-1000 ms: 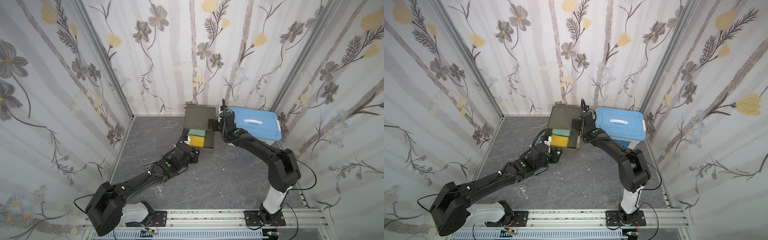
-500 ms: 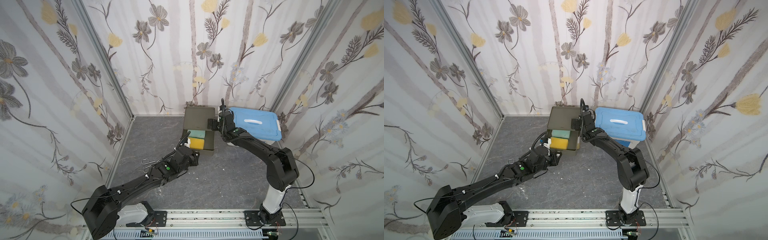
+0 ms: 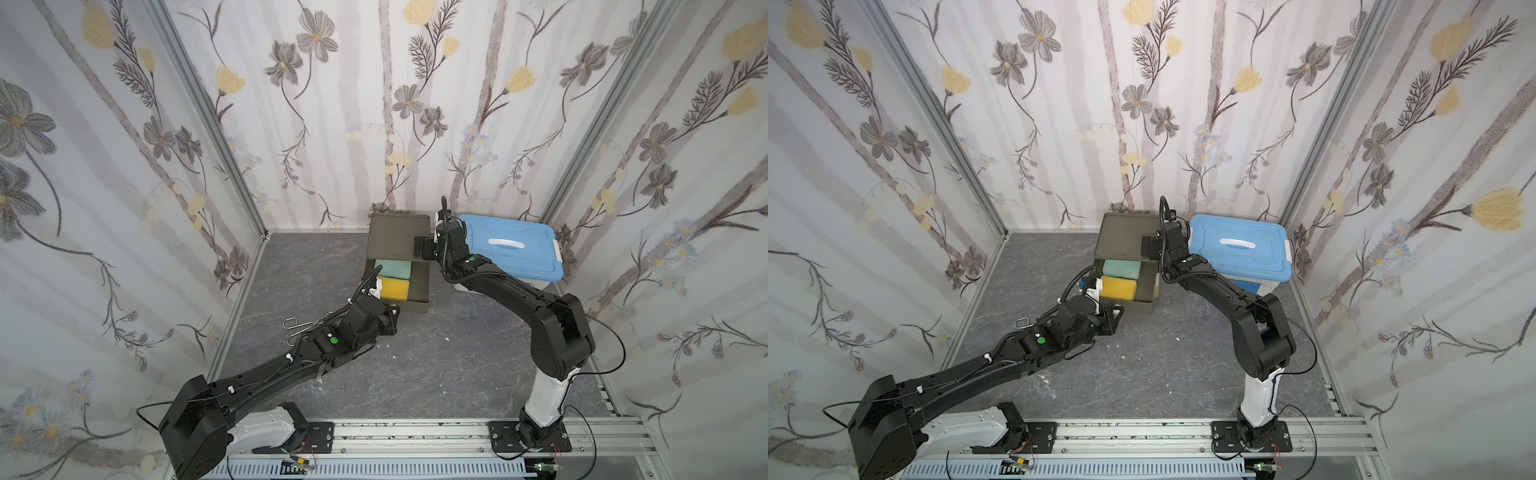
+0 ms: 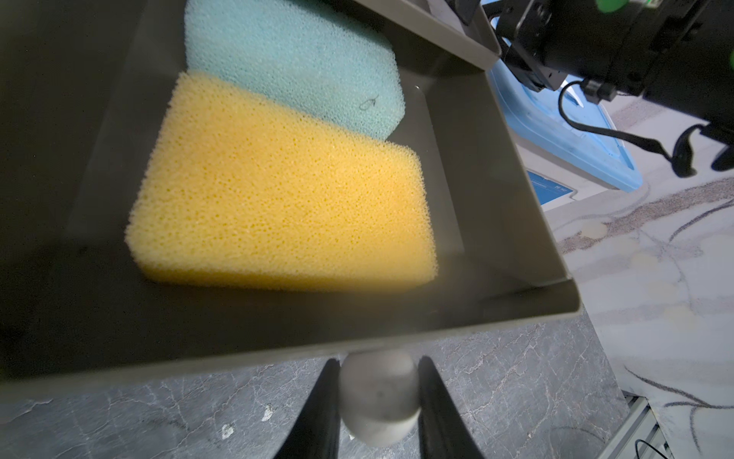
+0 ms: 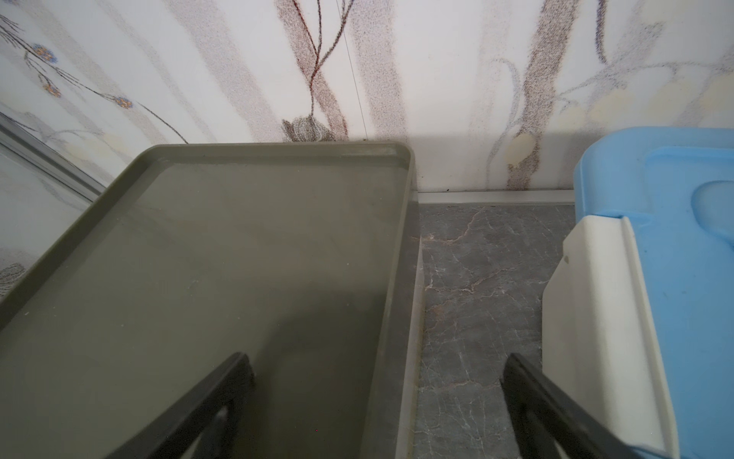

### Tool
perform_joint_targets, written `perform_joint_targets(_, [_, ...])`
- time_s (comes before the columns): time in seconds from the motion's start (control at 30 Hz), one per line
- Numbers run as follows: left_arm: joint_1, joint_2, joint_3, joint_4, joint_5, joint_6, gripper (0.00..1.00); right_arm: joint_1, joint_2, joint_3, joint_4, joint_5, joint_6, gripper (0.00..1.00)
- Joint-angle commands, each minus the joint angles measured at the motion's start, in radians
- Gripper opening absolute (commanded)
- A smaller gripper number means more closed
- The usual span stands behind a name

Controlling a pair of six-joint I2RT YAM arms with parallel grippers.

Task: Take the sponge out of the drawer
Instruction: Open the drawer in the storage box.

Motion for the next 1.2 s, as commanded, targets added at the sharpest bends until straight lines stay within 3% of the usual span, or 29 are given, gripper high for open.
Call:
perform_joint_targets(0.0, [-0.008, -0.007, 0.004, 0.001, -0.013, 0.022, 0.22, 0.000, 0.013, 0.007, -0.032, 0.010, -0.003, 0.99])
perform_joint_targets(0.67, [-0.013, 0.013, -0.046, 0.032, -0.016, 0.013, 0.27, -0.001, 0.011, 0.014, -0.037, 0.012, -0.001, 0.99])
perform_joint_targets(1.17, [-0.016, -0.078, -0.073, 0.023, -0.018, 0.049, 0.75, -0.002, -0.022, 0.019, -0.045, 0.010, -0.007, 0.99])
